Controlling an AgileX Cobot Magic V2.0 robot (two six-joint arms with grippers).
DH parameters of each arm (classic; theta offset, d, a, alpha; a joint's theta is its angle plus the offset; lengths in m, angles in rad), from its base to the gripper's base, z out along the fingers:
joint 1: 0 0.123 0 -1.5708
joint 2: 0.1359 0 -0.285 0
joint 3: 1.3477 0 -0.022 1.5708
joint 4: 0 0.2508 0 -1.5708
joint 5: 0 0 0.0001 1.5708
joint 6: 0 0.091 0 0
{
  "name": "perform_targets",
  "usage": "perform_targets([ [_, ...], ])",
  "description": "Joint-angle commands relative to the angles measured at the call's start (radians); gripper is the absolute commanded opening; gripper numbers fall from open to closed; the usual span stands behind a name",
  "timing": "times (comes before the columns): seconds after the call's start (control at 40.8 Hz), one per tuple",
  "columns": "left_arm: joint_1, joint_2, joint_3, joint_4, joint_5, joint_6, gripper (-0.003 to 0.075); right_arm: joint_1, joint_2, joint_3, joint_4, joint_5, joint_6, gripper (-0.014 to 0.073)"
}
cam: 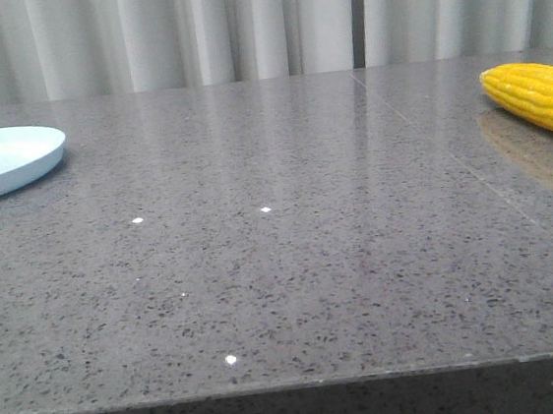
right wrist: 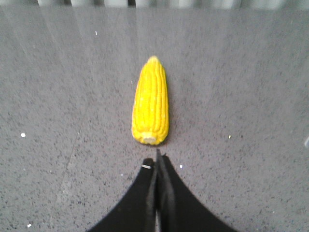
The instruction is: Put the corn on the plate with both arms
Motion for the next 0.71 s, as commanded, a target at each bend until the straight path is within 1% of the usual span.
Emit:
perform_targets([
  [0.0, 0.003, 0.047, -0.031, -0.012, -0.076, -0.002, -0.002, -0.001, 0.058, -0.028, 0.001, -0.061, -0.005, -0.0067],
  [0.172, 0.003, 0.115, -0.031, -0.028, -0.074, -0.004, -0.002, -0.001, 0.137, -0.028, 0.001, -0.068, -0.005, -0.0057],
  [0.221, 0.003, 0.131, -0.031, -0.044, -0.076, -0.004, -0.0015, -0.001, 0.152, -0.028, 0.001, -0.073, -0.005, -0.0027],
  [0.245, 0.003, 0.138, -0.031, -0.049, -0.074, -0.004, -0.0008, -0.001, 0.161, -0.028, 0.001, -0.077, -0.005, 0.0007],
  [0.294, 0.003, 0.155, -0.031, -0.049, -0.065, -0.004, 0.0047, -0.001, 0.173, -0.028, 0.001, -0.081, -0.005, 0.0091],
  [0.343, 0.003, 0.169, -0.031, -0.049, -0.063, -0.004, 0.0131, -0.001, 0.185, -0.028, 0.001, -0.082, -0.006, 0.0216],
  [0.368, 0.003, 0.177, -0.031, -0.049, -0.06, -0.004, 0.0192, -0.001, 0.187, -0.028, 0.001, -0.082, -0.006, 0.0283],
  [0.392, 0.003, 0.181, -0.031, -0.049, -0.06, -0.004, 0.0242, -0.001, 0.189, -0.028, 0.001, -0.082, -0.006, 0.0317],
  [0.417, 0.003, 0.185, -0.031, -0.049, -0.06, -0.004, 0.0293, -0.001, 0.193, -0.028, 0.001, -0.082, -0.006, 0.0381],
  [0.441, 0.003, 0.191, -0.031, -0.049, -0.058, -0.004, 0.0377, -0.001, 0.194, -0.028, 0.001, -0.082, -0.006, 0.0435],
  [0.466, 0.003, 0.196, -0.031, -0.049, -0.056, -0.004, 0.0421, -0.001, 0.194, -0.028, 0.001, -0.082, -0.006, 0.0481],
  [0.515, 0.003, 0.198, -0.031, -0.049, -0.051, -0.004, 0.0498, -0.001, 0.194, -0.028, 0.001, -0.082, -0.006, 0.0526],
  [0.564, 0.003, 0.203, -0.031, -0.049, -0.045, -0.004, 0.0533, -0.001, 0.194, -0.028, 0.001, -0.083, -0.006, 0.0545],
  [0.687, 0.003, 0.224, -0.051, -0.049, -0.004, -0.004, 0.0533, -0.001, 0.194, -0.028, 0.001, -0.083, -0.006, 0.054],
])
